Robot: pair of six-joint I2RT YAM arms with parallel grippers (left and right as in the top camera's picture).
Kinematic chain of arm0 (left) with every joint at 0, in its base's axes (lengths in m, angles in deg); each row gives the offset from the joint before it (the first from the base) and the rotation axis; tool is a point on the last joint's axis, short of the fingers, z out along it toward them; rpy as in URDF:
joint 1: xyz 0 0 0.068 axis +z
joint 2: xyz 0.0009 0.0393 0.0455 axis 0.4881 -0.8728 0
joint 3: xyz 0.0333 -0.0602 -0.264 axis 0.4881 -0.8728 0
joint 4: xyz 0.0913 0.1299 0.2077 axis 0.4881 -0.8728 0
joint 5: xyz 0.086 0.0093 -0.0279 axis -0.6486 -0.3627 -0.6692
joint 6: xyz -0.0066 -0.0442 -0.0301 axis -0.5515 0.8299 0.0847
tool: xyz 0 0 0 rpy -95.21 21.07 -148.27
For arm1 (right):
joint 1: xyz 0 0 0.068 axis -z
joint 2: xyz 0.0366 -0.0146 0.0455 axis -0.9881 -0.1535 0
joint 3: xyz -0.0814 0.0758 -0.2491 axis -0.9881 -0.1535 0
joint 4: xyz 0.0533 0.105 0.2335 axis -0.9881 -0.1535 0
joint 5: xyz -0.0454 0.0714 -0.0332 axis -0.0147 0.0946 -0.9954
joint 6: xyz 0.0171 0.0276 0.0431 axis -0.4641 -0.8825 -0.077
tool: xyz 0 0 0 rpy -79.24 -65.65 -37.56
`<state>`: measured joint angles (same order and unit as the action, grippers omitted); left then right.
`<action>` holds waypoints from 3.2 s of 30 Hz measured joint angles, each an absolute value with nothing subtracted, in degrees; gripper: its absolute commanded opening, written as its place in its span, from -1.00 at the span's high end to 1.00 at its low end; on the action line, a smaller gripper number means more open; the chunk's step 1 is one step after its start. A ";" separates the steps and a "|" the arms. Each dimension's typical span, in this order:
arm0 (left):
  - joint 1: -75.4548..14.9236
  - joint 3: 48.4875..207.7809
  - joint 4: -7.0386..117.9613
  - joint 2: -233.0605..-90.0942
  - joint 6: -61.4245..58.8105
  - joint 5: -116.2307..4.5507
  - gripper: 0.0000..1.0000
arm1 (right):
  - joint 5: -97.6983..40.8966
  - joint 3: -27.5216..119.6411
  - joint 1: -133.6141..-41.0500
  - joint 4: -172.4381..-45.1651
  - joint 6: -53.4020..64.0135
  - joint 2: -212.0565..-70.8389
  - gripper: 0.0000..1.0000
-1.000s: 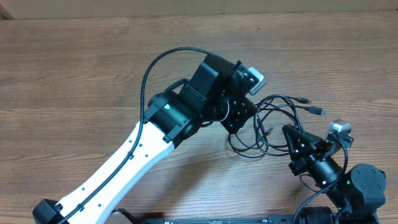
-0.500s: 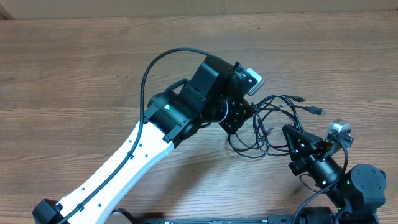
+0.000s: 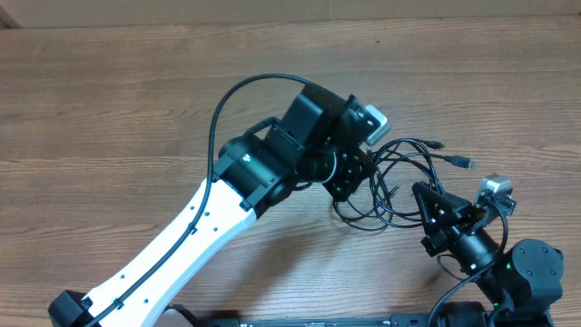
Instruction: Untangle cables
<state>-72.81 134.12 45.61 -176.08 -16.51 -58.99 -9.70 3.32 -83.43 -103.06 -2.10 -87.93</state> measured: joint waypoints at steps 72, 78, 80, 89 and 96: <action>-73.82 134.12 46.55 -178.51 -24.40 -41.41 0.92 | -14.40 3.32 -83.43 -105.60 -1.99 -87.93 -0.89; -72.20 134.12 46.38 -178.51 -20.95 -47.60 0.92 | -14.42 3.32 -83.43 -105.60 -1.93 -87.93 -1.00; -71.24 134.12 46.38 -178.51 -20.11 -48.82 0.92 | -14.38 3.32 -83.43 -105.67 -1.93 -87.93 -1.00; -69.47 134.12 46.36 -178.51 -17.27 -50.35 0.92 | -14.86 3.32 -83.43 -105.71 -1.97 -87.93 -0.86; -70.01 134.12 48.17 -178.51 -16.51 -50.44 0.92 | -13.59 3.32 -83.43 -104.46 -1.97 -87.93 -0.57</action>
